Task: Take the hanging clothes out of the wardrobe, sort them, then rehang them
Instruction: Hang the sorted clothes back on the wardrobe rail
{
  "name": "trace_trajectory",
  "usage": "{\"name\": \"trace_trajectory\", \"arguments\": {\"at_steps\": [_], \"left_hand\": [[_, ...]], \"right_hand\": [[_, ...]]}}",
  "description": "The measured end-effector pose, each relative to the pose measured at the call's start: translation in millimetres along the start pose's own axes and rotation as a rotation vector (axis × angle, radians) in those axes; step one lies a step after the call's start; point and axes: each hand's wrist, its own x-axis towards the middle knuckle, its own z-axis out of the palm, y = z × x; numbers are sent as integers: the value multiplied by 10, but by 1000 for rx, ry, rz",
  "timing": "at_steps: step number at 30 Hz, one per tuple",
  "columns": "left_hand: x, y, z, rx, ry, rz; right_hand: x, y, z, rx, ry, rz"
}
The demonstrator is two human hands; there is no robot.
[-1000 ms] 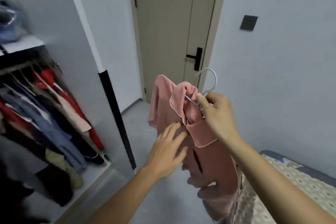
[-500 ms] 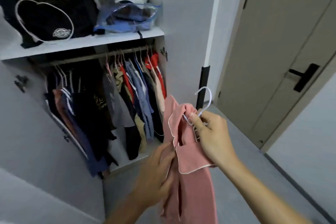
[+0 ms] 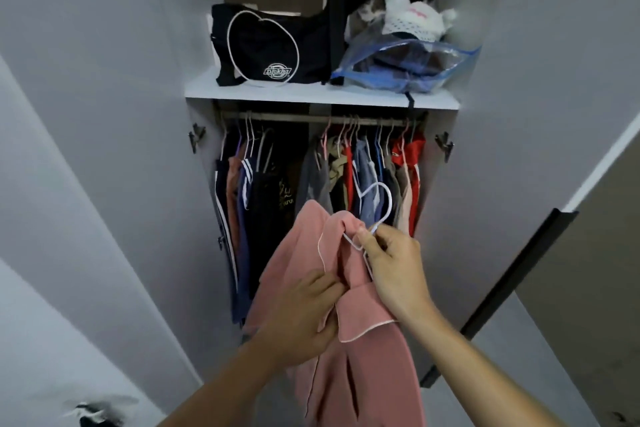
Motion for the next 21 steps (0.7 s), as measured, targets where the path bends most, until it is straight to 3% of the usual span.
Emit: {"name": "trace_trajectory", "arguments": {"at_steps": [12, 21], "left_hand": [[884, -2066, 21, 100, 6, -135], [1525, -3419, -33, 45, -158, -145]], "right_hand": [[1982, 483, 1052, -239, 45, 50], [3094, 811, 1690, -351, 73, 109]]}}
